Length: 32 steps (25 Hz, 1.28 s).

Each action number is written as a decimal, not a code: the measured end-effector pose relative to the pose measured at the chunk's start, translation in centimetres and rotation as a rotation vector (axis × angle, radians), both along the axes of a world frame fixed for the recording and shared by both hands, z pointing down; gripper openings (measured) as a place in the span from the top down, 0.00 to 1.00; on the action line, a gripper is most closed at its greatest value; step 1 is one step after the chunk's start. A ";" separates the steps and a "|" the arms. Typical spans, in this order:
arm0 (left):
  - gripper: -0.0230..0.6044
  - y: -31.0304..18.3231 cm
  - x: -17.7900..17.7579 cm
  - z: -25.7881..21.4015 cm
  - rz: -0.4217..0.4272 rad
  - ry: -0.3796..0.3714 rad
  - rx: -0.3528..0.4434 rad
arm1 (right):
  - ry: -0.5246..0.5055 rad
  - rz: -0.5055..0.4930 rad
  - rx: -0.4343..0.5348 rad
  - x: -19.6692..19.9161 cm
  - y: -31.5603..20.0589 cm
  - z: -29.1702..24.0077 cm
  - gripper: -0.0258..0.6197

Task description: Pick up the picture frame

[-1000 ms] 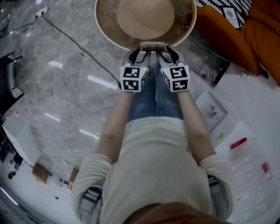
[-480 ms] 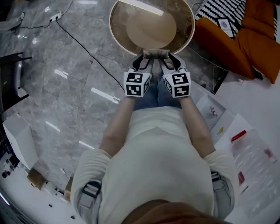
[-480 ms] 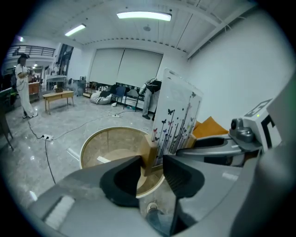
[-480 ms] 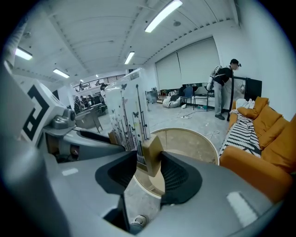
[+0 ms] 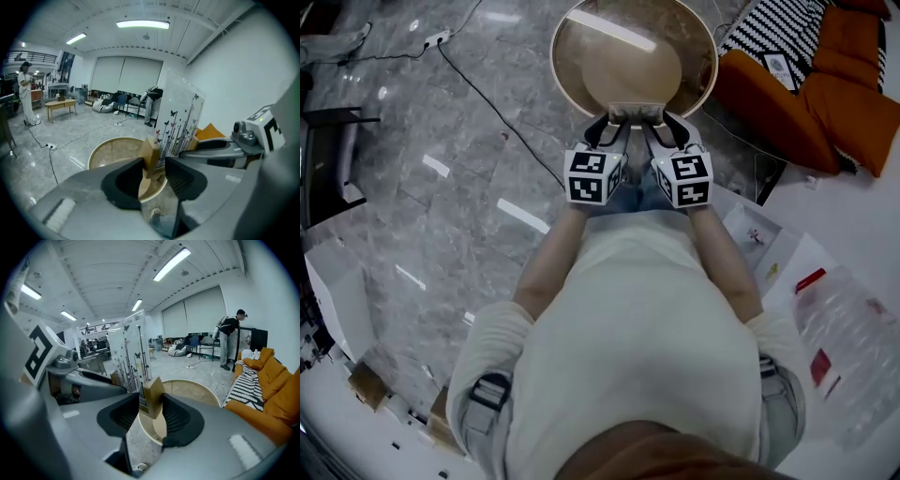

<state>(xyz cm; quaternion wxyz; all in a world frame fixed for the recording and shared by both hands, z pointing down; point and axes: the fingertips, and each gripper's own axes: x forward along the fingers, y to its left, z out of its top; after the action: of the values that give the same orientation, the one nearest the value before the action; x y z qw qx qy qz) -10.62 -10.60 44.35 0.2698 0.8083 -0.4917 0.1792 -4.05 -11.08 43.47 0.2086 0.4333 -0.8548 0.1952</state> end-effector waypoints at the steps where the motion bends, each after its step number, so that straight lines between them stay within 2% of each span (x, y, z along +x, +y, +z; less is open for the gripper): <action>1: 0.72 0.1 -0.1 -0.4 0.000 0.002 0.004 | 0.000 -0.003 0.006 -0.1 0.1 -0.5 0.72; 16: 0.72 0.4 -2.1 -4.7 0.025 0.000 0.069 | -0.017 -0.002 0.065 -1.8 0.7 -4.5 0.74; 32: 0.72 -0.1 -2.5 -5.3 0.033 -0.006 0.083 | -0.016 -0.001 0.087 -2.2 0.3 -5.1 0.76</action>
<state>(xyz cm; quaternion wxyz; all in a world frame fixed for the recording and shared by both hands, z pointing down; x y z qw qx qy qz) -13.17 -10.74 39.08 0.2315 0.8262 -0.4862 0.1655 -6.23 -10.73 38.35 0.1828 0.4400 -0.8643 0.1612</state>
